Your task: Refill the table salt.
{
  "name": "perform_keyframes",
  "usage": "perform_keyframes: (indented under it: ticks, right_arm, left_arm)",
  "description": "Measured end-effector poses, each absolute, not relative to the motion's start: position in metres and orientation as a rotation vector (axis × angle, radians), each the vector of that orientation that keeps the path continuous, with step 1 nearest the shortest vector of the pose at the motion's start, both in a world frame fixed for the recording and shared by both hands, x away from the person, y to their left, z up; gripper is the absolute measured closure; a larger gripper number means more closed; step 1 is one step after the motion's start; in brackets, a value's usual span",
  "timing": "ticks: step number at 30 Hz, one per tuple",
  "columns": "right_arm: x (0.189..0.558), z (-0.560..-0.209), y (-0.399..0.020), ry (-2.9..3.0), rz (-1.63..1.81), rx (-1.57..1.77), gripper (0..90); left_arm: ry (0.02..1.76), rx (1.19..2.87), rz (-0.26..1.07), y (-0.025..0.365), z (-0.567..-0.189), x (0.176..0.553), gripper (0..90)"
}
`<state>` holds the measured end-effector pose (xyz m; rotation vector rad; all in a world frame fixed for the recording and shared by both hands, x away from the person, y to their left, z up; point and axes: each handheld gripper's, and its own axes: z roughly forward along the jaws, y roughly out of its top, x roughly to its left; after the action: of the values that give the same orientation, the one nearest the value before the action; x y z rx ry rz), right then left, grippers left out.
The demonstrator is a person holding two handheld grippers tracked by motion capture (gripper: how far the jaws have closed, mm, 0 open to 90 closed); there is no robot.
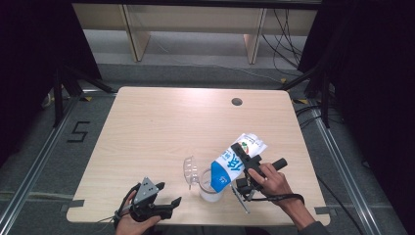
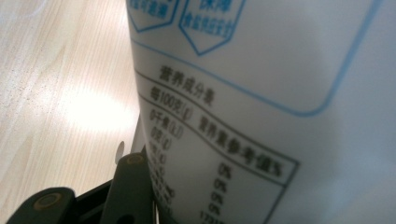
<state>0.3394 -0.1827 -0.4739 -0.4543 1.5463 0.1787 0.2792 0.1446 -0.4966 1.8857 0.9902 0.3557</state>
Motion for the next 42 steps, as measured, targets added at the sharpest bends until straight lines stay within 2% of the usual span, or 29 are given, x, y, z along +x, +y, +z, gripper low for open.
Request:
perform_keyframes:
  ticks: [42]
  right_arm:
    - [0.3391,-0.474,-0.1825,1.547,0.172,-0.448,57.5]
  left_arm:
    - [0.99,1.89,0.354,0.1446,-0.4969,0.2795,21.6]
